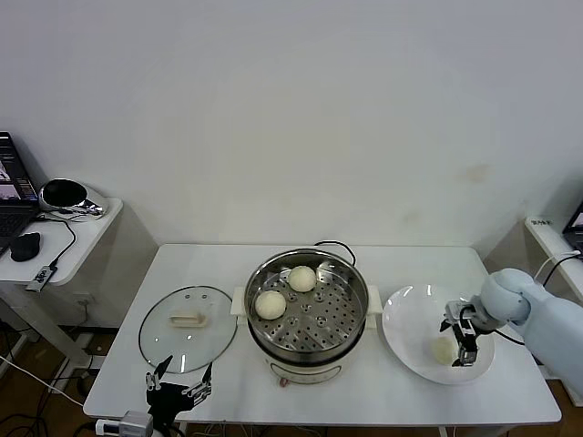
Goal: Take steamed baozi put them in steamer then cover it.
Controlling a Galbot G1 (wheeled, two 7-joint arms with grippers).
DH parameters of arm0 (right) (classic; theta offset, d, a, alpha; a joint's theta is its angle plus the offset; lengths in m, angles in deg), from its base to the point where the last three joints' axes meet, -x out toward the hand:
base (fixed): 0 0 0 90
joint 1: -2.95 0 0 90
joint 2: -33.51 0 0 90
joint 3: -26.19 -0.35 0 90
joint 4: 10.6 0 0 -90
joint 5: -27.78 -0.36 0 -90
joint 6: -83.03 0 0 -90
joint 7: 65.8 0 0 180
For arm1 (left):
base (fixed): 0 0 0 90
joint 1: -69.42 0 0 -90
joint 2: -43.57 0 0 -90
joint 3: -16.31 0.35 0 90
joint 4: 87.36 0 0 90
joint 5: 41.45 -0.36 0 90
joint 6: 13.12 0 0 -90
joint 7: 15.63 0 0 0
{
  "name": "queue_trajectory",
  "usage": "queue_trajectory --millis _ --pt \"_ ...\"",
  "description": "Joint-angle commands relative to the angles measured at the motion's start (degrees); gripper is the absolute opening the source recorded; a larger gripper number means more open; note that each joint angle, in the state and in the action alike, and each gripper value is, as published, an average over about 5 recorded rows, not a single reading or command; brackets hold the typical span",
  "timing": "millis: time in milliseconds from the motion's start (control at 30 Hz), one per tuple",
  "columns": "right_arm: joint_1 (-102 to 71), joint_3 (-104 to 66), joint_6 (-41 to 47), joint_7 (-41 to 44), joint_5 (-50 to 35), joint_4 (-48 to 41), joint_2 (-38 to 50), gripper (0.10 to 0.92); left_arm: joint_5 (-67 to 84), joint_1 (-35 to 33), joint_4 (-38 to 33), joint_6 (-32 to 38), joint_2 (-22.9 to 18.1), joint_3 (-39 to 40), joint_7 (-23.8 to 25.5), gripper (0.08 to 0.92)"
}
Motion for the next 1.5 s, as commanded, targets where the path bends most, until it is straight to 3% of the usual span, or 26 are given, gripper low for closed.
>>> queue_trajectory --millis 33,533,800,1333,1500 --pt "0.7 0.7 -0.1 -0.8 0.5 -1.7 -1.0 0.823 0.0 0.1 0.2 0.0 0.0 0.0 0.0 0.823" --pt "1.5 1.8 0.0 -0.2 0.4 -2.3 -1.3 0.821 0.0 0.7 1.0 -0.1 -0.1 0.0 0.1 0.823" --pt "1.3 1.6 0.1 -0.2 0.0 -2.2 -1.1 0.688 -0.1 0.9 1.2 -0.2 -0.1 0.1 0.1 0.823" --pt "5.1 2.6 1.4 1.8 -3.9 0.4 2.5 0.577 -0.1 1.5 1.7 0.0 -0.5 1.1 0.0 0.823" --pt "7.3 3.8 2.0 2.3 -5.8 1.5 3.6 0.505 0.0 1.5 1.7 0.1 -0.5 1.4 -0.1 0.823"
